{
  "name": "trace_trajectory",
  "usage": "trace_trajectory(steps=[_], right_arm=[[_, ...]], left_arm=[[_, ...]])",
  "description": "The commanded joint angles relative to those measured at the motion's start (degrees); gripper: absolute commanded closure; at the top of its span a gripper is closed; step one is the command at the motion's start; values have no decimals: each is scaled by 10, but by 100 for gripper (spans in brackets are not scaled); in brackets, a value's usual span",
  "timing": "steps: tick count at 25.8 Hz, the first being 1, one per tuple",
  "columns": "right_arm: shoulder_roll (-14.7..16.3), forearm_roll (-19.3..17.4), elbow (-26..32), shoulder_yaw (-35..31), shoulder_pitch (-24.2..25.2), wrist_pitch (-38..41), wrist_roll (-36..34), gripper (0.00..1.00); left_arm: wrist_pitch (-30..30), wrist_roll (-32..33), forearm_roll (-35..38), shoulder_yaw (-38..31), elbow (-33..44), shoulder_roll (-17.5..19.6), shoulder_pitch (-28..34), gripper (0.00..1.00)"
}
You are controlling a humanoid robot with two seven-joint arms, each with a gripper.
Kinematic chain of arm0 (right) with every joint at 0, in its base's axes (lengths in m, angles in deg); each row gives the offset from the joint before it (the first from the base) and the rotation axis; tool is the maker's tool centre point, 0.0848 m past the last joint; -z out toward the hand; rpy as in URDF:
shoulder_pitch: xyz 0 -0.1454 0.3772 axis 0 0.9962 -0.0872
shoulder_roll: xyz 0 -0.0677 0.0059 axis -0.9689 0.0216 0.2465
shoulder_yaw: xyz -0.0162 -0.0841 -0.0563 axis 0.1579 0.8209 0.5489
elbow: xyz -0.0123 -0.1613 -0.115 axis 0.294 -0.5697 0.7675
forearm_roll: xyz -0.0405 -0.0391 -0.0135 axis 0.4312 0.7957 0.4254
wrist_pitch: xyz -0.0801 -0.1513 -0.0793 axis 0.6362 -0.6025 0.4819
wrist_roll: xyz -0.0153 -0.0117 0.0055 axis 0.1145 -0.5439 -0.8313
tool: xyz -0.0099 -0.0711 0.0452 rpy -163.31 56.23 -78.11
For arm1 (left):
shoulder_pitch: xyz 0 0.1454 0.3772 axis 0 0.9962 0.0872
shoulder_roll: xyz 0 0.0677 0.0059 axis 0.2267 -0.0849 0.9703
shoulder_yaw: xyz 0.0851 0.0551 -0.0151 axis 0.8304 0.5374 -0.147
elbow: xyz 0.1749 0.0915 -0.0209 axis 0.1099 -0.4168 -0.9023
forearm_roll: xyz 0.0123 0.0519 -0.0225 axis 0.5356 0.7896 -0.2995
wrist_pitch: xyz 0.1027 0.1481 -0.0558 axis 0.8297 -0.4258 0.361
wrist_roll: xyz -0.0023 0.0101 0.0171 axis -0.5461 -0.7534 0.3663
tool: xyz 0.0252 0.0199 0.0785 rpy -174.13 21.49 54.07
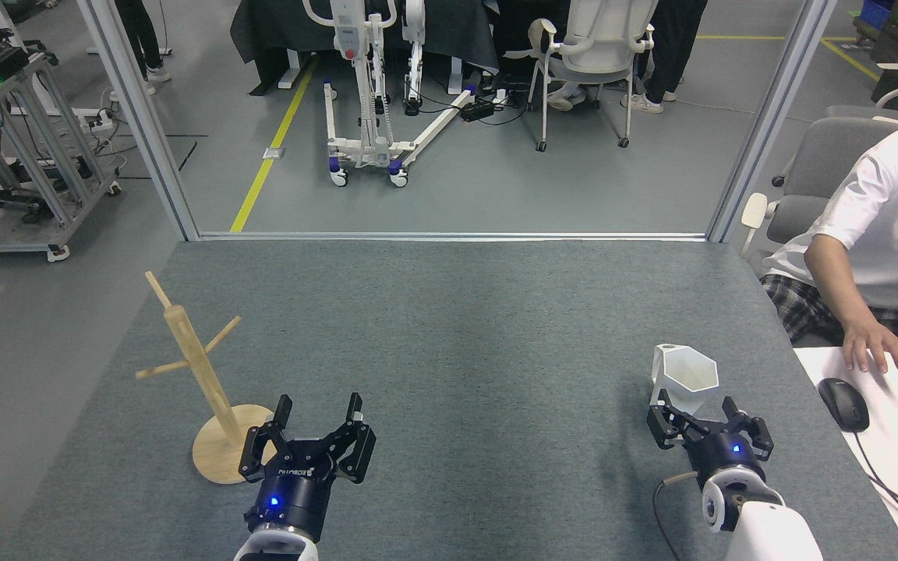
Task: Hang cup on storage rack
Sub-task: 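Close the right gripper on the white hexagonal cup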
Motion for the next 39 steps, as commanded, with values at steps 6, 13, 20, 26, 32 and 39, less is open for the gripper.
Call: trace_trajectory(steps=[6, 13, 20, 26, 32, 39], right_arm=[[1, 1, -61, 4, -45, 0, -19, 1], [7, -1, -103, 36, -72, 2, -26, 1], [7, -4, -103, 35, -75, 3, -27, 3], [15, -7, -102, 35, -75, 13, -51, 36], [27, -10, -100, 30, -76, 75, -72, 92], [38, -10, -101, 31, -140, 70, -67, 96]], left_arm=[[0, 0, 0, 1, 0, 2, 1, 1], [0, 0, 1, 1, -1, 3, 3, 1], [0, 0, 1, 1, -3, 5, 5, 1], [0, -1, 1, 1, -4, 4, 5, 1], [0, -2, 1, 1, -3, -1, 5, 1], [0, -1, 1, 1, -2, -1, 5, 1]])
